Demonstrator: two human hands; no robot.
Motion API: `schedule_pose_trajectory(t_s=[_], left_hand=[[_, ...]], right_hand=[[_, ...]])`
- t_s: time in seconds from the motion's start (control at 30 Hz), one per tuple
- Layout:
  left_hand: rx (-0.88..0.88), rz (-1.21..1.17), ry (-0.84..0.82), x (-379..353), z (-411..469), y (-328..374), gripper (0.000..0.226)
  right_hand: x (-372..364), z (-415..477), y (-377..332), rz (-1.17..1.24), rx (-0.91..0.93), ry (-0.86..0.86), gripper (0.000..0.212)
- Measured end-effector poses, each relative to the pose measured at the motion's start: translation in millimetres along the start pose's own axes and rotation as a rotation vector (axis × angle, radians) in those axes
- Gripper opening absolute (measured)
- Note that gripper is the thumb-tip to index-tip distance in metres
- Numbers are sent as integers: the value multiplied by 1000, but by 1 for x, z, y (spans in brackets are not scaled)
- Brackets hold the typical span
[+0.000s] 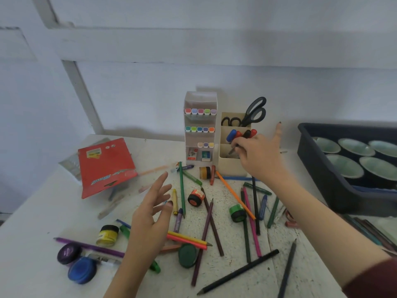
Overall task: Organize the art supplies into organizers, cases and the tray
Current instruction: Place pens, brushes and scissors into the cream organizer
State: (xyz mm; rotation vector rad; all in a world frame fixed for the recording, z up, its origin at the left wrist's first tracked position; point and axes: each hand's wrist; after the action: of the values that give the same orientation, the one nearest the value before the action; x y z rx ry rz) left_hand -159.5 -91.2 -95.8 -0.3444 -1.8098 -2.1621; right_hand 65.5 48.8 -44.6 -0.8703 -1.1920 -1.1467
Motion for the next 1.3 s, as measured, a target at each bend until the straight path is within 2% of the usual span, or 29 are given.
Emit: schedule_pose_trajectory(t_s=[0.27,0.57,0.7,0.87,1.03,1.3], left_hand=[[-5,22,-31,5,-1,-5,62],[0,16,-55,12,2,-10,59],[4,-4,-40,16,2,-14,58],[9,-21,-33,20,4,-18,56],[-6,-24,-28,17,7,-16,53],[-59,107,-149,4,5,-8,41]], right_hand=[[2,-5,-1,-148,-61,-66,34],[2,-14,-1,-148,-154,-61,24],[4,-19,2,-133,-192,0,23],[7,-21,3,-183,-221,-26,27],[5,-27,7,-126,-168,-13,26],[-2,-80,14,147,-63,209,31]])
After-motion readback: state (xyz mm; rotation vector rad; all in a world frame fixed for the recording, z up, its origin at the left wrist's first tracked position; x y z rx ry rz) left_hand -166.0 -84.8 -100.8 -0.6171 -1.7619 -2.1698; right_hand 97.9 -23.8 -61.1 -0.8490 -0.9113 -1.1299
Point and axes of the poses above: each hand's wrist, its own z-axis towards the middle knuckle, its own x-axis out of the back of the hand, y = z × x, and after that the axes turned 12 degrees about -y, right-handed
